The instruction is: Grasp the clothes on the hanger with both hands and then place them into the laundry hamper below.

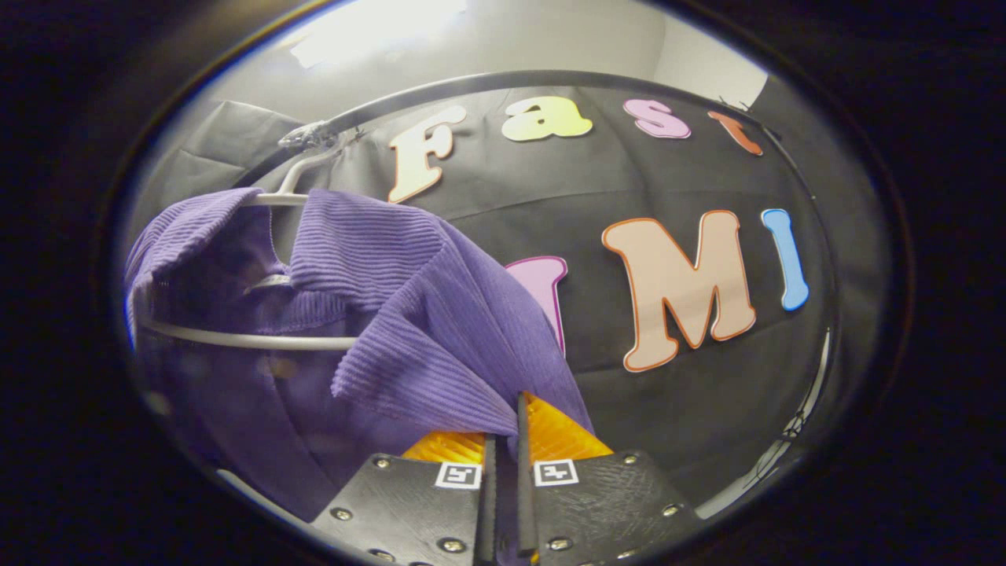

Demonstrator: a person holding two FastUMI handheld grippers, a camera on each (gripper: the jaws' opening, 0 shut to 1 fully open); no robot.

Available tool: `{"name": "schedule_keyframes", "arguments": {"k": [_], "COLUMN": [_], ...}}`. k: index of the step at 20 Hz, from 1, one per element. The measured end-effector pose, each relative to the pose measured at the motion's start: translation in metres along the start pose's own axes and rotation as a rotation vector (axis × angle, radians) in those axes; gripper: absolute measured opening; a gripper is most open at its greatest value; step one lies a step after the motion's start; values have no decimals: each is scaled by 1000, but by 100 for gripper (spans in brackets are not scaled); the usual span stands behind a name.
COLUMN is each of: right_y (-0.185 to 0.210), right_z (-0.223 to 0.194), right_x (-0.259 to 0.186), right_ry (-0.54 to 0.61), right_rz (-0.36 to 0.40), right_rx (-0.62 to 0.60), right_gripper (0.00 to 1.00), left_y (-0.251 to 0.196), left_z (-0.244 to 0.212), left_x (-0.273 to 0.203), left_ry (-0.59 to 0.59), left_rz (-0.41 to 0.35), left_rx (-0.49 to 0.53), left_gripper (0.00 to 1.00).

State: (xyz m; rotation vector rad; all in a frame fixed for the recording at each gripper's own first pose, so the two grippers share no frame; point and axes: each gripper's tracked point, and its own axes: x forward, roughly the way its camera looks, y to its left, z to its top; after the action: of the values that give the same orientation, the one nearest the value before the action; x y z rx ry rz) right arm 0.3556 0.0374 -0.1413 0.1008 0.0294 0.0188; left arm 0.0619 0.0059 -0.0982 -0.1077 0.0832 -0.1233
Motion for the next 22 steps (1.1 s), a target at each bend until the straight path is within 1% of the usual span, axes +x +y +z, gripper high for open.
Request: {"name": "schedule_keyframes", "arguments": {"k": [1, 2, 3, 4, 5, 6, 9, 10, 13, 15, 16, 17, 19, 21, 22], "right_y": [-6, -7, 1, -6, -10, -15, -31, -36, -53, -54, -52, -53, -55, -53, -53], "right_z": [1, 0, 0, 1, 4, 7, 25, 31, 56, 70, 74, 80, 93, 100, 103], "right_x": [0, -3, -7, -11, -13, -14, -28, -29, -37, -40, -41, -42, -41, -35, -29], "right_ry": [2, 21, 35, 30, 22, 12, -24, -41, -83, -114, -120, -134, -151, -147, -144], "right_rz": [-12, 7, 50, 33, 35, 30, -15, -45, -123, -155, -166, -180, -196, -193, -194], "right_rx": [-3, 20, 28, 13, -6, -12, -22, -43, -138, -186, -199, -210, -223, -230, -246], "right_gripper": [10, 1, 1, 0, 0, 0, 0, 0, 0, 0, 0, 0, 0, 0, 0], "left_y": [-1, -6, -12, -15, -17, -12, 18, 29, 64, 83, 84, 85, 93, 101, 100], "left_z": [0, 2, 6, 11, 19, 28, 58, 66, 88, 102, 108, 112, 124, 138, 146], "left_x": [-5, -11, -20, -28, -37, -46, -67, -71, -73, -73, -72, -70, -66, -61, -58], "left_ry": [17, 29, 38, 40, 35, 22, -22, -32, -75, -109, -126, -131, -154, -187, -207], "left_rz": [-16, -45, -86, -122, -149, -156, -103, -75, 31, 104, 121, 125, 155, 187, 191], "left_rx": [-2, -8, -3, 5, 18, 32, 44, 40, 76, 87, 83, 91, 100, 110, 110], "left_gripper": [0, 0, 0, 0, 0, 0, 2, 0, 0, 0, 2, 0, 1, 2, 0]}}
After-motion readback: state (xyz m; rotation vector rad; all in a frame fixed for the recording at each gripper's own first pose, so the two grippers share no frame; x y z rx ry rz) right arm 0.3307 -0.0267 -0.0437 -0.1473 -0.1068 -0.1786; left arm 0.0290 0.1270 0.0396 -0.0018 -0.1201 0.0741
